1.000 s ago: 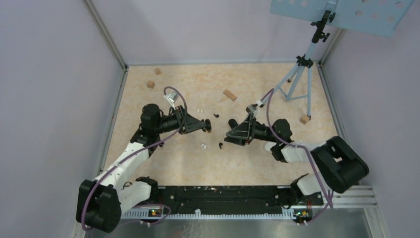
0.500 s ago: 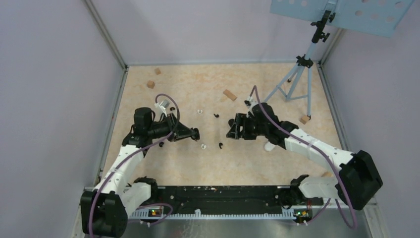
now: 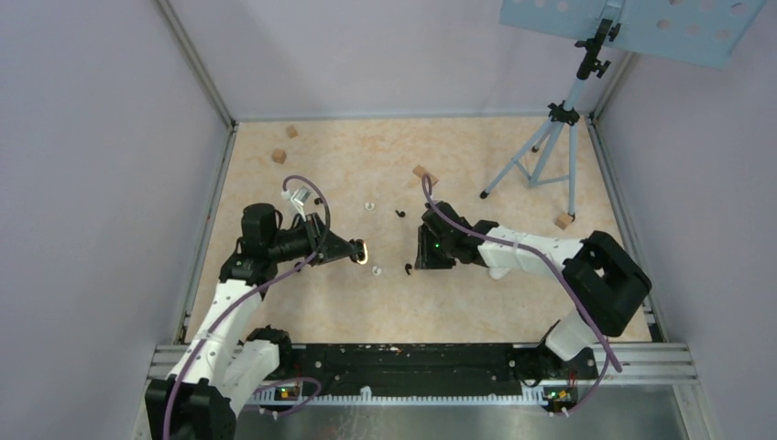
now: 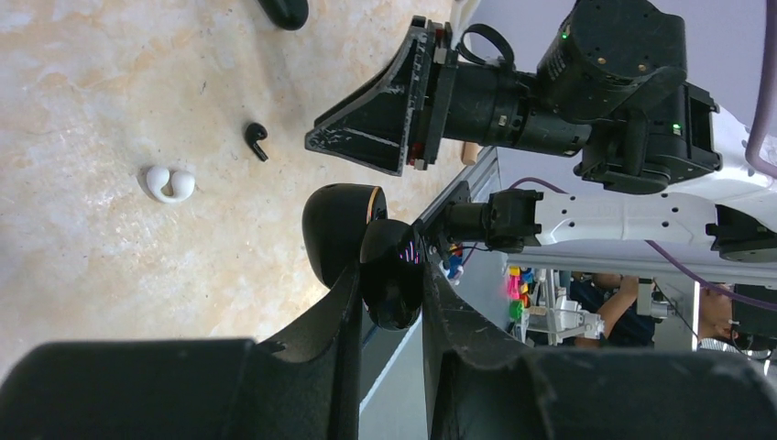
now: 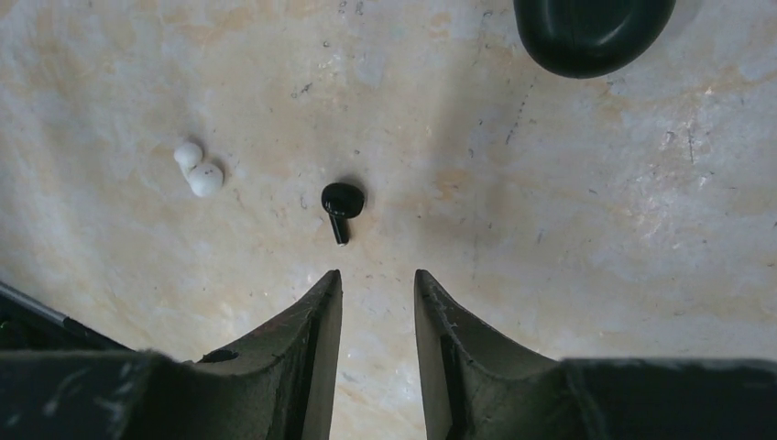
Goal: Insert the wireless bluetooth earbuds into the charging case
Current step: Pass from the right arm to the left, then pick up the left earbud from the center of the board.
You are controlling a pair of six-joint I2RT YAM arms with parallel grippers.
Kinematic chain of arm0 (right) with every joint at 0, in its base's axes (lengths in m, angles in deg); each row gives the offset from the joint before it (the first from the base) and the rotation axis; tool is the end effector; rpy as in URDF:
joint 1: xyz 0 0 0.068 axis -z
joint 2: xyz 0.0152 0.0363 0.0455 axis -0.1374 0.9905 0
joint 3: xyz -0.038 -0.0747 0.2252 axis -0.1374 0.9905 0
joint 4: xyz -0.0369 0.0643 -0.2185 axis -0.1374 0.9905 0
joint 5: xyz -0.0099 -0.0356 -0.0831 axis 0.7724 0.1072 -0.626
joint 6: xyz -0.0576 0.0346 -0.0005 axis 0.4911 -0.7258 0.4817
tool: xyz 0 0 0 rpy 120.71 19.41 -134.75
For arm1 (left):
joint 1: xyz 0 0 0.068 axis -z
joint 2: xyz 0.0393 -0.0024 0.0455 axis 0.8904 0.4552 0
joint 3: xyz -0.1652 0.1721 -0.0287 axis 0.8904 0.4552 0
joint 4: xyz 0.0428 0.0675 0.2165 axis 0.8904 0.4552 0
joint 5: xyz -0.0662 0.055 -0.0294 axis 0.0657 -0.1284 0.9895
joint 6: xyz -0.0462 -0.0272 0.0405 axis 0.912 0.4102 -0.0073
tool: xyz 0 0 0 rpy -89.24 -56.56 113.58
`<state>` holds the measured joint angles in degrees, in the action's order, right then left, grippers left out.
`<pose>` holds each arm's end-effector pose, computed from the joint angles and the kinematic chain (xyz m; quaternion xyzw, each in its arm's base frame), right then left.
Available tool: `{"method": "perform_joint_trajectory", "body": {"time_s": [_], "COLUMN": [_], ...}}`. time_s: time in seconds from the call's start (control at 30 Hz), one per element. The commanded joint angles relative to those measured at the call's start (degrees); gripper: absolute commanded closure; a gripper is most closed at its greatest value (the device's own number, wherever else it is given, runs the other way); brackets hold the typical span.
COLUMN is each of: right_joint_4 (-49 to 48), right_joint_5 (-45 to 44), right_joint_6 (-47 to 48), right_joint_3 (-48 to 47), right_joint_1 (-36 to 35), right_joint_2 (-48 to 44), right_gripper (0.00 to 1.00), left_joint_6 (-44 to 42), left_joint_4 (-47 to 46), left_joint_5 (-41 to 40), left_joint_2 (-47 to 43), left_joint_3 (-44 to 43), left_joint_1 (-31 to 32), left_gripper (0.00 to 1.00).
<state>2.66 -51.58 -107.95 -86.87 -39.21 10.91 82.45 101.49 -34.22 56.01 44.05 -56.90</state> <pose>0.1995 0.2150 0.1587 -0.0593 0.9531 0.2064 0.2135 0.1756 -0.0614 0.2361 -0.0180 0.8061 -0.5318 0.2590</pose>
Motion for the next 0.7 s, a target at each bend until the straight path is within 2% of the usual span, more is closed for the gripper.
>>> {"method": "perform_joint_trajectory", "body": {"time_s": [0.0,0.1,0.37,0.67], "right_joint_4": [-4.57,-5.76,-8.64,-6.34], "right_joint_5": [-2.38,-2.14,-1.25,-3.16], "right_joint_6": [-4.66,-5.45,-6.99,-6.94], "right_joint_3": [-3.05,-3.63,-4.18,-6.80], "right_joint_1": [-0.77,-0.96,-1.78,-2.96], "right_joint_2": [2.84,4.51,8.00,10.88], "right_gripper": [0.63,0.60,0.60,0.65], "left_joint_6": [-0.32,-0.23,0.12,0.14], "left_joint_4": [-1.67,-2.26,-2.91,-3.09], "left_joint_5": [1.16,1.38,2.71,2.74], "left_joint_2": [-0.08,0.27,1.53,1.01], "left_joint_3": [-1.65,-1.91,-1.61,-1.62], "left_joint_1": [-0.31,-0.31,-0.31,-0.31], "left_gripper": [1.00,1.00,1.00,1.00]}}
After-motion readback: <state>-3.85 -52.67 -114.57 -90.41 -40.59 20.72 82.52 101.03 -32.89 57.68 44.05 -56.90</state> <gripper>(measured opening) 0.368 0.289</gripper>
